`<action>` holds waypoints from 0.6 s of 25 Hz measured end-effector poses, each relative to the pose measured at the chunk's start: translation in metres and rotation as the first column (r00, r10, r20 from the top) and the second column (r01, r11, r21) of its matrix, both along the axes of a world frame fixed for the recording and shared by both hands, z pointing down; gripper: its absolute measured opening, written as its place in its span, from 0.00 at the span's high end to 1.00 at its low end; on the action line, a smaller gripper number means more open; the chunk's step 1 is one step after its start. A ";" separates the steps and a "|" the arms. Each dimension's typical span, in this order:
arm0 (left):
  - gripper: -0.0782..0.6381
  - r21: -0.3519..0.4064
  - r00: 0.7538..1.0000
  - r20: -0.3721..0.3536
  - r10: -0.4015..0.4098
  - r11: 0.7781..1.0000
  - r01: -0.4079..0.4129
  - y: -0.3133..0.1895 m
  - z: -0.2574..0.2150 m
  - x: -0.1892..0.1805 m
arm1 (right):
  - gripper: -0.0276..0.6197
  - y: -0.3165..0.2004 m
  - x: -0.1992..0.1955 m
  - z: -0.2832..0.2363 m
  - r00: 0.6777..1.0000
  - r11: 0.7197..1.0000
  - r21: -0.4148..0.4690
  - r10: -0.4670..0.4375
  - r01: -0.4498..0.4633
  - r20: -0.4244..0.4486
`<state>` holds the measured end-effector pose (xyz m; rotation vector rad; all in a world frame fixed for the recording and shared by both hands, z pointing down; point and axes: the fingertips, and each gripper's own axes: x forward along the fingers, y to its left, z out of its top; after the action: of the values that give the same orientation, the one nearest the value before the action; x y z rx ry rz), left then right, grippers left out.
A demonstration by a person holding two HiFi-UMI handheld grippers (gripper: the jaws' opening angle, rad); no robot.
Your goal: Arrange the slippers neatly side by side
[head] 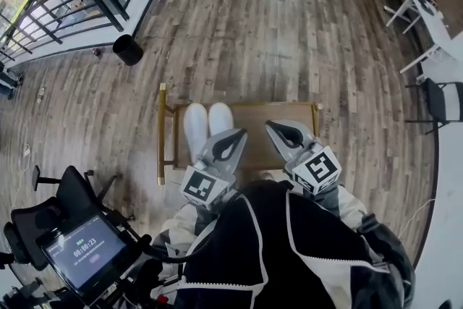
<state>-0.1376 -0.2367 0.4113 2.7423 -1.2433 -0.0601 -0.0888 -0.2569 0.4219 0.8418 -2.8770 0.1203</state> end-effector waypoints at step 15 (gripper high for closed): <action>0.87 0.002 0.999 0.019 -0.027 1.000 0.026 0.004 0.008 0.014 | 0.96 0.011 0.014 0.007 0.998 0.999 -0.014 -0.051 0.051 0.027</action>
<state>-0.1238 -0.2331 0.4191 2.7348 -1.2853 -0.0378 -0.0749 -0.2455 0.4290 0.7696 -2.9163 0.1476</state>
